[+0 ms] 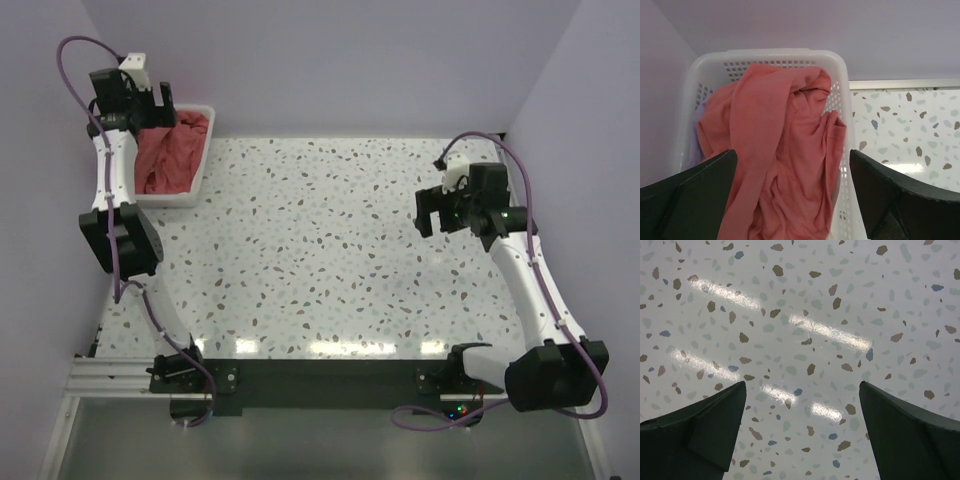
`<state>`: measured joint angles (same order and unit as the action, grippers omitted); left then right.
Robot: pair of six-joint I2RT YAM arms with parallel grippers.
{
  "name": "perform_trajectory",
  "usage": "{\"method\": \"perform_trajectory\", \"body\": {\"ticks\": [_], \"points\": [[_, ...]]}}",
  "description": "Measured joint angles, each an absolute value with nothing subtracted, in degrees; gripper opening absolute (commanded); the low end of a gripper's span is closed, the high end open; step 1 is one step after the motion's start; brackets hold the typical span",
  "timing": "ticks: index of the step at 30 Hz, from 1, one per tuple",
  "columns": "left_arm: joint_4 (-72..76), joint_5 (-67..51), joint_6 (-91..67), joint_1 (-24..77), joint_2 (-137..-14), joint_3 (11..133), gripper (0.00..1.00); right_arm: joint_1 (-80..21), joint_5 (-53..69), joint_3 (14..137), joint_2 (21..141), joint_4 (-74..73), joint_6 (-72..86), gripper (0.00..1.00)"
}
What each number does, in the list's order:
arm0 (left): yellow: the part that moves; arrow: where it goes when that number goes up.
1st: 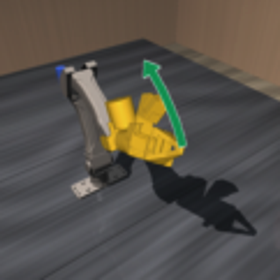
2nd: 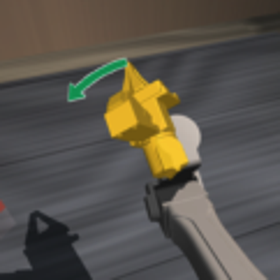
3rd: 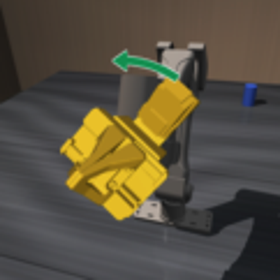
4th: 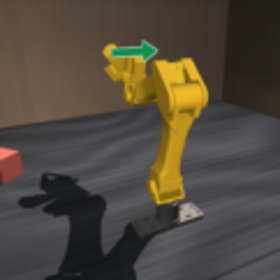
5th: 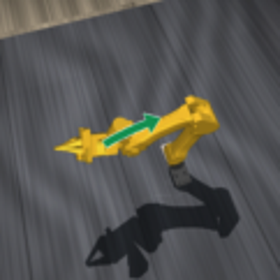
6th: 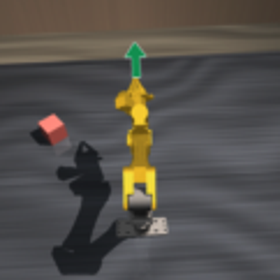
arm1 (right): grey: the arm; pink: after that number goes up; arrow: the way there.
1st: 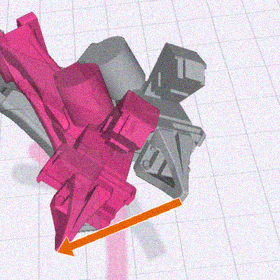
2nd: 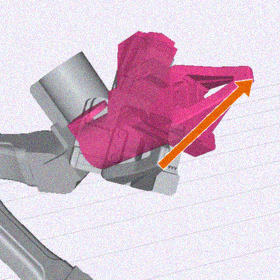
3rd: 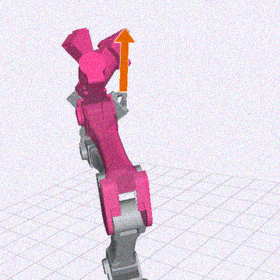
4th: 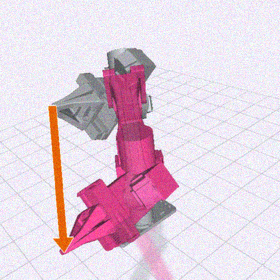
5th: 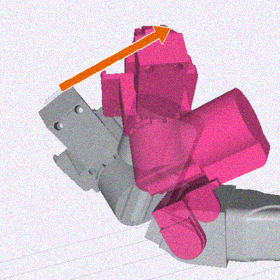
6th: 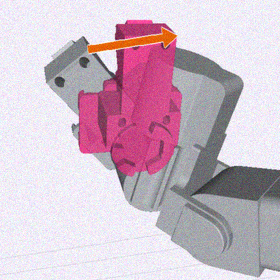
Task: Fold and stack the t-shirts
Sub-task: Grab the tshirt from the pile
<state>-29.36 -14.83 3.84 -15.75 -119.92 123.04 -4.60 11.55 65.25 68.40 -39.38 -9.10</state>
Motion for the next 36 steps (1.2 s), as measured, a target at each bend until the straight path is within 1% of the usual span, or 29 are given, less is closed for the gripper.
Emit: {"method": "perform_trajectory", "body": {"ticks": [11,13,15,17,18,19,20,21,22,23,25,28,29,36], "points": [[-20.5,-11.8,6.2,-15.8,-131.9,123.3,1.00,-4.6,11.5,65.3,71.4,-39.4,-9.2,0.99],[-20.2,-11.4,6.8,-15.8,-133.8,123.3,0.97,-4.6,11.5,65.5,72.2,-39.4,-9.2,0.99],[-20.0,-10.9,7.3,-15.7,-135.2,123.3,0.92,-4.6,11.5,65.7,73.0,-39.4,-9.2,0.99],[-19.5,-10.2,8.3,-15.7,-136.4,123.3,0.81,-4.6,11.5,65.7,73.6,-39.4,-9.3,0.99],[-19.2,-9.8,8.8,-15.6,-136.8,123.3,0.65,-4.6,11.5,65.8,73.9,-39.4,-9.3,0.99],[-18.9,-9.5,9.2,-15.6,-137.1,123.4,0.56,-4.6,11.5,65.9,74.1,-39.4,-9.3,0.99],[-18.9,-9.0,9.6,-15.6,-137.4,123.7,0.37,-4.6,11.5,66.1,74.2,-39.4,-9.3,0.99],[-18.5,-8.5,9.9,-15.5,-137.6,123.9,0.30,-4.6,11.5,66.2,74.2,-39.5,-9.3,0.99],[-18.2,-8.1,10.2,-15.4,-137.6,124.0,0.24,-4.6,11.5,66.4,74.2,-39.4,-9.3,0.99],[-17.9,-7.7,10.2,-15.4,-137.6,124.0,0.22,-4.6,11.5,66.5,74.2,-39.4,-9.3,0.99],[-17.1,-7.1,10.2,-15.2,-137.4,123.8,0.21,-4.6,11.5,66.7,74.2,-39.4,-9.3,0.99],[-15.3,-6.1,10.0,-15.2,-135.1,120.9,0.09,-4.6,11.5,66.7,74.2,-39.4,-9.3,0.99],[-14.9,-5.6,10.1,-15.2,-133.9,119.9,0.01,-4.6,11.5,66.7,74.2,-39.4,-9.3,0.99],[-11.4,-2.2,10.2,-15.3,-123.0,118.4,0.00,-4.6,11.5,66.7,74.1,-39.4,-9.3,0.99]]}}
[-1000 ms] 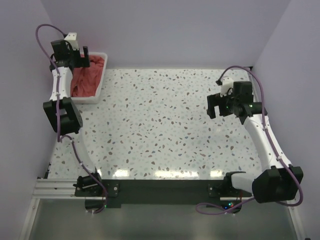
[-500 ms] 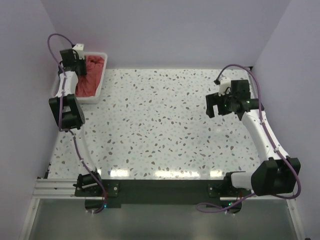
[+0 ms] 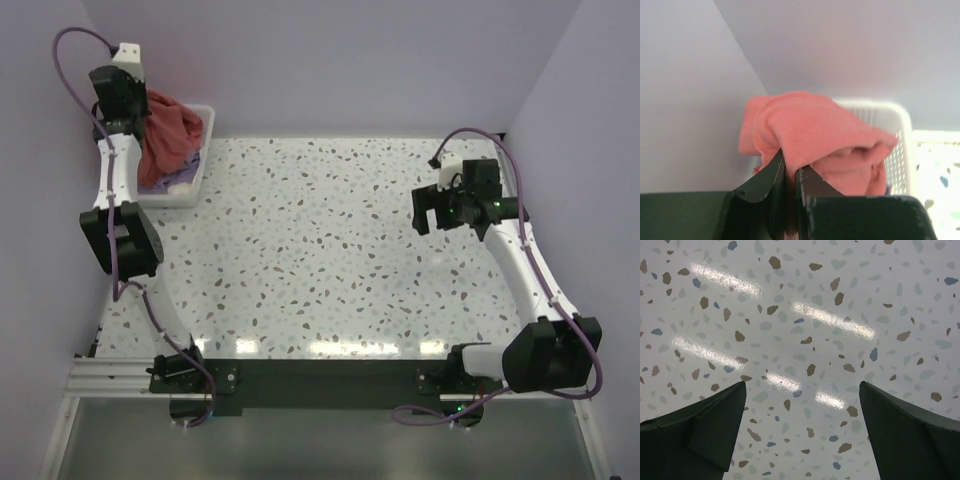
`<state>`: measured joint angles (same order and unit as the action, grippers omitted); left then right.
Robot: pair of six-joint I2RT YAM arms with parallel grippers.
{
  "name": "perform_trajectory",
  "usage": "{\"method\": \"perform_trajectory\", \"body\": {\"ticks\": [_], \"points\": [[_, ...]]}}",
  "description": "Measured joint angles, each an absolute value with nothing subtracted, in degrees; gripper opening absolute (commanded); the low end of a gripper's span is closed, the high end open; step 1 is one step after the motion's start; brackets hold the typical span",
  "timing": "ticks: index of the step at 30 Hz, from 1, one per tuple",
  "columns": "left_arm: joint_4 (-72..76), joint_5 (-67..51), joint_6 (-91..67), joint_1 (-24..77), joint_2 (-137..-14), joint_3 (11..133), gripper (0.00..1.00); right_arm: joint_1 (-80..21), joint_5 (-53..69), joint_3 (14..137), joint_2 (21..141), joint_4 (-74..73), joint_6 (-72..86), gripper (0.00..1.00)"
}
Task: Fold and stack the t-shirts
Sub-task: Grab the tshirt from the pile, then move the tshirt to the center of the board
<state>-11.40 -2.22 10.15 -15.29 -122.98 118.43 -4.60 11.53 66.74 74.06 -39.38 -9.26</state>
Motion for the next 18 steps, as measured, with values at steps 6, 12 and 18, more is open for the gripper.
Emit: {"method": "perform_trajectory", "body": {"ticks": [6,12,18], "points": [[-4.7,-2.2,10.1,-15.3,-112.8,118.6,0.00,-4.6,11.6,66.7,72.4,-39.4,-9.2,0.99],[-1.2,-7.4,7.5,-15.4,-109.4,121.8,0.00,-4.6,11.6,66.2,70.3,-39.4,-9.2,0.99],[-0.8,-16.6,-0.3,-13.6,-108.1,124.4,0.00,-4.6,11.5,66.1,69.6,-39.4,-9.2,0.99]]}}
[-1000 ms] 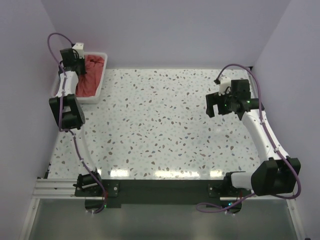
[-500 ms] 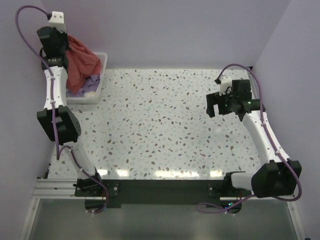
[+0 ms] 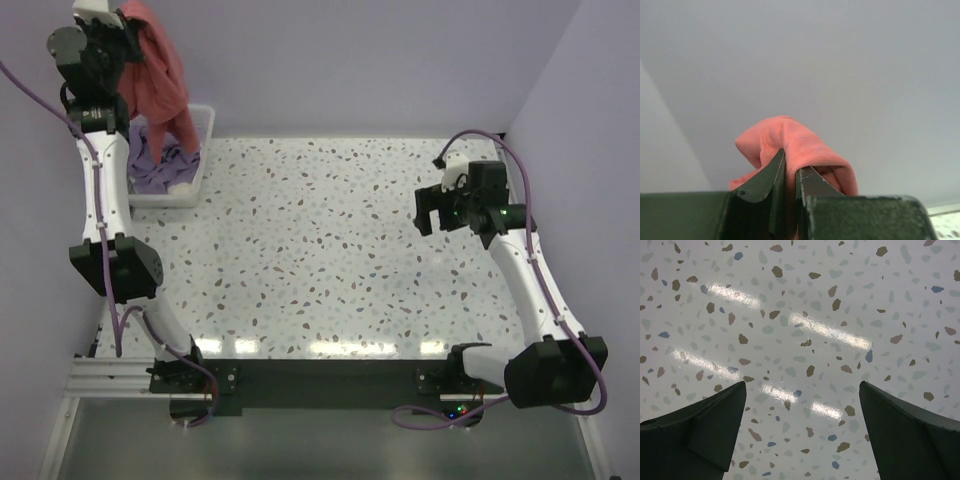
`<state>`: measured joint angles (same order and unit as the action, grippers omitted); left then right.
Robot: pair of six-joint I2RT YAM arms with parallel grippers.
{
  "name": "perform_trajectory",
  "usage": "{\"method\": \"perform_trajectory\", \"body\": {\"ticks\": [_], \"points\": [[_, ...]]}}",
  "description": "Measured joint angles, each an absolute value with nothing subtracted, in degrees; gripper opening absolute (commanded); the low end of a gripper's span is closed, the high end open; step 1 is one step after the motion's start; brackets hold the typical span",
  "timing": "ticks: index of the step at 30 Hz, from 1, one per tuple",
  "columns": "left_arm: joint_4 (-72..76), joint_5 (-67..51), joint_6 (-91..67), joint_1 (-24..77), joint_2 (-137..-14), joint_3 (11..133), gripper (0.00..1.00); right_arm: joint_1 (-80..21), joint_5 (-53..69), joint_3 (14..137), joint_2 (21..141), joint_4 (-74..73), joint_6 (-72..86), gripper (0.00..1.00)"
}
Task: Fold and stack the t-shirts
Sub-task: Move the tshirt to the center of the board
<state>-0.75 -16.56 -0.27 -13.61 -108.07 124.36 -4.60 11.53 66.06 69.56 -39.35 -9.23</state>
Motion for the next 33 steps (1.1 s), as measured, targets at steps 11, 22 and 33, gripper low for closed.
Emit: {"method": "perform_trajectory", "body": {"ticks": [11,22,33], "points": [[6.7,-32.4,-12.4,0.7,-95.8,118.0,0.18,-4.6,11.8,66.3,69.6,-39.6,-9.3,0.99],[-2.8,-37.1,-10.1,-1.2,-80.4,67.5,1.00,-4.6,15.0,69.8,72.1,-44.9,-14.4,0.99],[-25.3,-35.8,14.4,-2.1,-86.9,61.1,1.00,-5.7,20.8,72.4,87.6,-53.6,-19.5,0.99]]}}
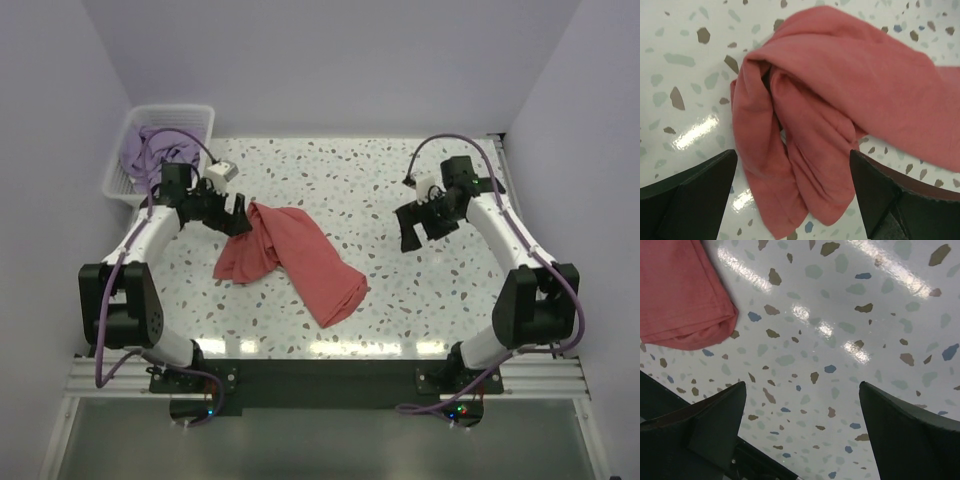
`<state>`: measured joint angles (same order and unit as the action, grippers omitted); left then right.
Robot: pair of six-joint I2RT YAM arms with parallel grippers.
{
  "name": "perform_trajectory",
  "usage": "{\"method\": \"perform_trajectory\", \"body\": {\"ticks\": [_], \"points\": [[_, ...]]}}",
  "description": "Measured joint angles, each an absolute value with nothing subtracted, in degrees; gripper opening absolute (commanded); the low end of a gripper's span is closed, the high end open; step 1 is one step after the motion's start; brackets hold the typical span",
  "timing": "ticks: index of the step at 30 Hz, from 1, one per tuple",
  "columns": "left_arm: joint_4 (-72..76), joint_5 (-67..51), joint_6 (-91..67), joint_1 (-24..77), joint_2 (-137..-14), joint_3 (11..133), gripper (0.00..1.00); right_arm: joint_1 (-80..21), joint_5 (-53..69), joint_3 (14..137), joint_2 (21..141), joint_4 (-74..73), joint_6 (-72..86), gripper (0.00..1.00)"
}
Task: Fold and stack the t-shirts
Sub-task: Move the tshirt to the center of the board, then flatten the tshirt out
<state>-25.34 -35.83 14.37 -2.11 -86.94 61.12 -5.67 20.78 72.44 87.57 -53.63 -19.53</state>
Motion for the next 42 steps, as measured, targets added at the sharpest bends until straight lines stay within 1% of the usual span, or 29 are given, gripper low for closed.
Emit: {"method": "perform_trajectory", "body": {"ticks": [4,6,10,11,17,19,20,23,25,26,27,28,29,30,31,32,34,35,36,38,39,42], "points": [[-30.1,-34.7,19.0,-4.2,-87.7,61.2,1.00,-11.2,20.7,72.4,89.2,-52.9,-19.0,0.97],[-31.8,-33.6,20.9,-5.6,-87.8,61.4,0.99,-15.7,20.7,72.4,90.0,-51.4,-18.3,0.92],[-34.0,-30.3,23.8,-7.0,-89.2,61.4,0.93,-22.8,20.8,72.4,95.3,-48.0,-15.7,0.86],[-34.4,-29.4,24.4,-7.0,-90.0,61.4,0.92,-23.9,20.8,72.5,97.4,-47.2,-15.0,0.83],[-35.5,-24.6,26.1,-7.0,-95.4,61.4,0.82,-27.3,20.3,73.4,107.8,-44.5,-12.0,0.71],[-35.6,-23.2,26.2,-7.0,-96.7,61.2,0.78,-28.4,20.0,73.4,108.9,-44.2,-11.6,0.66],[-35.6,-22.7,26.2,-7.0,-97.1,61.0,0.77,-28.9,20.0,73.4,109.0,-44.1,-11.5,0.61],[-35.7,-22.1,26.3,-6.7,-97.5,60.4,0.76,-30.0,20.1,73.4,109.0,-43.8,-11.1,0.57],[-35.9,-22.1,26.4,-6.3,-97.7,59.7,0.74,-30.4,20.1,73.4,109.1,-43.9,-11.0,0.53],[-35.9,-22.1,26.4,-6.1,-97.7,59.3,0.71,-30.5,20.2,73.4,109.1,-43.9,-10.9,0.47],[-35.9,-22.1,26.4,-5.8,-97.7,58.8,0.63,-30.5,20.2,73.4,109.1,-43.9,-10.9,0.43],[-35.9,-22.2,26.3,-5.6,-97.7,58.3,0.60,-30.5,20.2,73.3,109.1,-43.9,-10.8,0.41],[-35.9,-22.1,26.5,-5.4,-97.7,57.9,0.58,-30.4,20.3,73.3,109.1,-43.9,-10.7,0.35],[-35.8,-22.2,26.6,-5.3,-97.7,57.8,0.51,-30.4,20.3,73.3,109.1,-43.9,-10.7,0.34],[-35.7,-22.2,26.5,-5.2,-97.7,57.7,0.48,-30.4,20.3,73.3,109.1,-44.0,-10.6,0.31],[-35.6,-22.3,26.4,-5.2,-97.7,57.6,0.45,-30.4,20.3,73.3,109.1,-44.1,-10.6,0.24],[-35.6,-22.3,26.4,-5.2,-97.7,57.4,0.33,-30.3,20.4,73.4,109.1,-44.4,-10.9,0.19],[-35.6,-22.3,26.4,-5.2,-97.7,57.3,0.29,-30.3,20.5,73.4,109.1,-44.6,-11.0,0.11],[-35.7,-22.3,26.4,-5.2,-97.7,57.3,0.19,-30.3,20.5,73.4,109.1,-44.9,-11.2,0.07],[-35.8,-22.2,26.1,-5.2,-97.8,57.3,0.09,-30.3,20.4,73.4,108.8,-45.8,-11.7,0.00],[-35.9,-22.2,26.1,-5.2,-97.8,57.3,0.01,-30.3,20.3,73.4,108.4,-46.3,-12.0,0.00],[-36.6,-22.0,26.2,-5.2,-97.8,57.7,0.00,-30.0,20.1,73.4,106.7,-47.7,-12.9,0.00]]}}
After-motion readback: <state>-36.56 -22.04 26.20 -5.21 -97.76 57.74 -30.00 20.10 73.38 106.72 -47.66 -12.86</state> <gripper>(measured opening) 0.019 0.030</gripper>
